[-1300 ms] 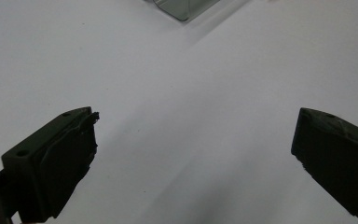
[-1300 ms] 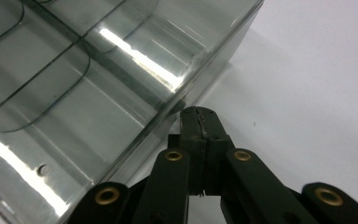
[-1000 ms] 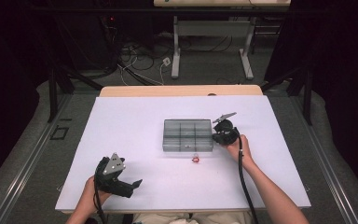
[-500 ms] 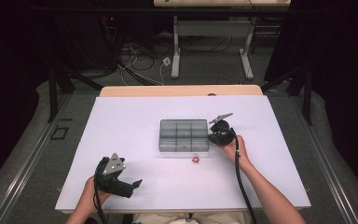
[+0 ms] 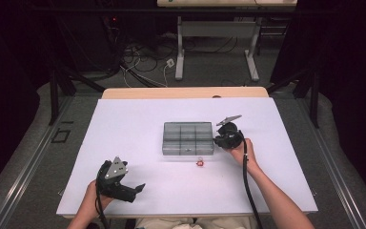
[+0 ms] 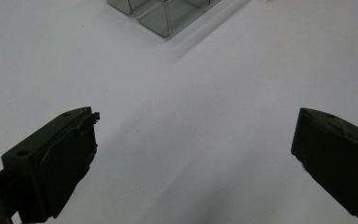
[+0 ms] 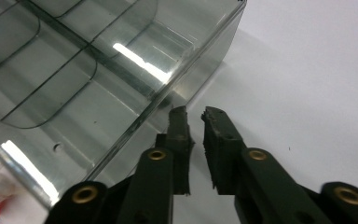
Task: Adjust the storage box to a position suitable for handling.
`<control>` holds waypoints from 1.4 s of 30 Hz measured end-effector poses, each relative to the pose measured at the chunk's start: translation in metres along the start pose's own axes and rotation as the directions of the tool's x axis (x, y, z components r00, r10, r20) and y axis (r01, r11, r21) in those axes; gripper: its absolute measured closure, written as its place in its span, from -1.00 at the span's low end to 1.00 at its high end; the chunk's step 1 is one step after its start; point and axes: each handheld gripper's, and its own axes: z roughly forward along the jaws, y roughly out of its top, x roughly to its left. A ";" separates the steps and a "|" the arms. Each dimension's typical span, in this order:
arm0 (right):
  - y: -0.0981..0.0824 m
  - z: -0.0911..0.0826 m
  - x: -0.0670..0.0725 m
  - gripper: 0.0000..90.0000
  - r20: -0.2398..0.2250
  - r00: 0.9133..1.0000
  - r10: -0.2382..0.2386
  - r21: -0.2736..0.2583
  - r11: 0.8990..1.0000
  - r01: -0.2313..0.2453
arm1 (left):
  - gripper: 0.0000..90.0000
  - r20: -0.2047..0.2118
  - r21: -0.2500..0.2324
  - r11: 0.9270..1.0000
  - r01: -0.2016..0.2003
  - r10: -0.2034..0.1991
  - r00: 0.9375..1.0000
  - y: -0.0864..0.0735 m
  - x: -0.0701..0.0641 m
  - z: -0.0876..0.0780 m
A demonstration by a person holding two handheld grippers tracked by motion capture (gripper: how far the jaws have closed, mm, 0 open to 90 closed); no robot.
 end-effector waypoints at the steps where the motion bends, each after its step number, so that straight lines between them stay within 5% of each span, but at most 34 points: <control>1: 0.000 -0.002 0.000 0.66 0.002 1.000 0.009 0.003 1.000 -0.009 | -1.00 0.001 0.000 1.000 0.000 0.000 1.000 0.000 0.000 0.000; 8: -0.004 -0.017 -0.002 0.18 -0.010 1.000 0.005 0.030 1.000 -0.005 | -1.00 0.000 0.001 1.000 -0.001 0.001 1.000 0.000 0.000 0.000; 17: -0.013 -0.034 -0.001 -0.19 -0.012 1.000 0.008 0.037 0.999 -0.007 | -1.00 -0.003 0.007 1.000 -0.003 0.003 1.000 0.000 0.000 0.000; 32: -0.024 -0.054 0.011 -0.68 -0.102 0.995 0.009 -0.011 1.000 -0.010 | -1.00 0.004 0.008 1.000 -0.023 0.023 1.000 0.002 -0.002 0.002; 38: -0.024 -0.060 0.016 -0.87 -0.181 0.983 0.022 -0.023 0.999 -0.026 | -1.00 0.008 0.005 1.000 -0.020 0.020 1.000 0.002 -0.002 0.002; 42: -0.022 -0.060 0.023 -0.99 -0.193 0.981 -0.013 -0.041 0.999 0.006 | -1.00 0.014 0.016 0.999 -0.031 0.030 0.999 0.003 -0.002 0.002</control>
